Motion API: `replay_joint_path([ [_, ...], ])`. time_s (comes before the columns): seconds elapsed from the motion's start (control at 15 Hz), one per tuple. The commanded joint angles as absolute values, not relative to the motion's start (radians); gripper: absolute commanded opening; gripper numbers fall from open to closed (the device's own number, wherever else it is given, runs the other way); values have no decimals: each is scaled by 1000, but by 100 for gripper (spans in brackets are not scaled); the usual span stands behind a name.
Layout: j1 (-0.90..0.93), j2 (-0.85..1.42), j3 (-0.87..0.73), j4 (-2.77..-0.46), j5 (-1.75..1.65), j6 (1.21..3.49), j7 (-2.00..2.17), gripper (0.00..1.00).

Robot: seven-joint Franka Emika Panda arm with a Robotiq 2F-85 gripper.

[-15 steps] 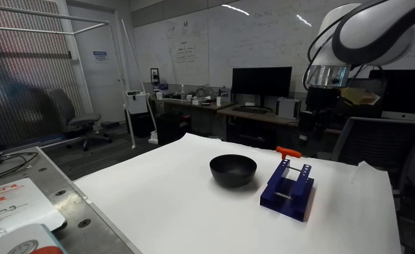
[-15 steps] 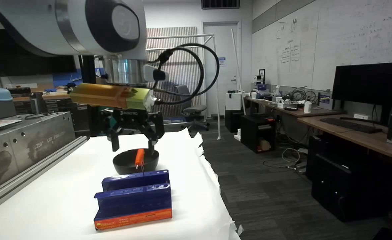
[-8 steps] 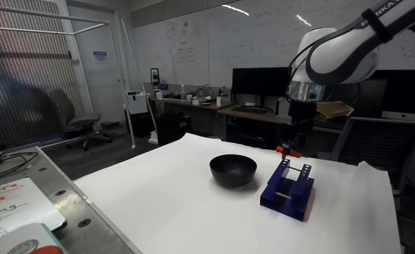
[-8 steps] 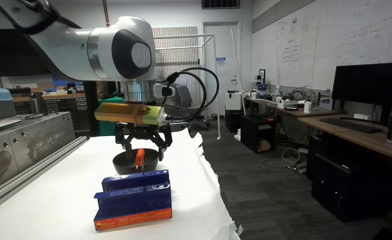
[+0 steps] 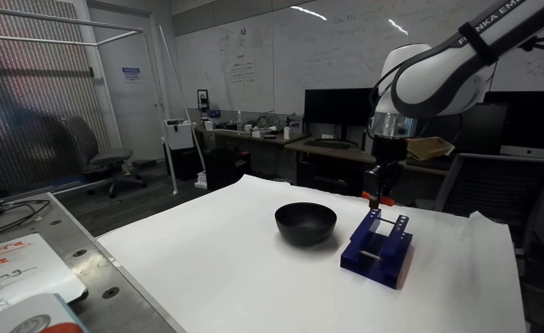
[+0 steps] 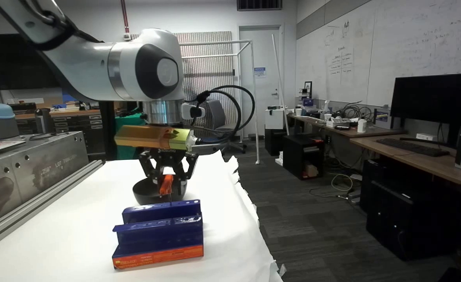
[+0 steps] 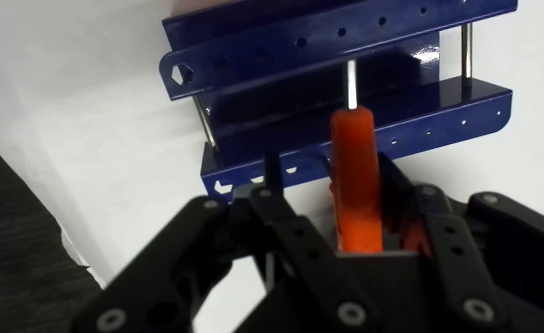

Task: Place the wrench in the black bowl

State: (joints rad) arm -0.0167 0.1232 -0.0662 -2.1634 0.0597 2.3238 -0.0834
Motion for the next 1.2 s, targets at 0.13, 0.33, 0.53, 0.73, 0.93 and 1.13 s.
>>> replay_joint_path([
  [0.13, -17, 51, -44, -2160, 3, 2295, -73, 4],
  [0.33, -9, -28, -39, -2159, -77, 2260, -21, 5],
  [0.53, -11, -108, -29, -2146, -88, 2221, 15, 5],
  [0.73, -18, -161, -33, -2147, -24, 2262, 43, 5],
  [0.93, -12, -159, -47, -2164, 110, 2364, 58, 5],
  [1.13, 1, -86, -50, -2178, 280, 2483, 29, 5],
])
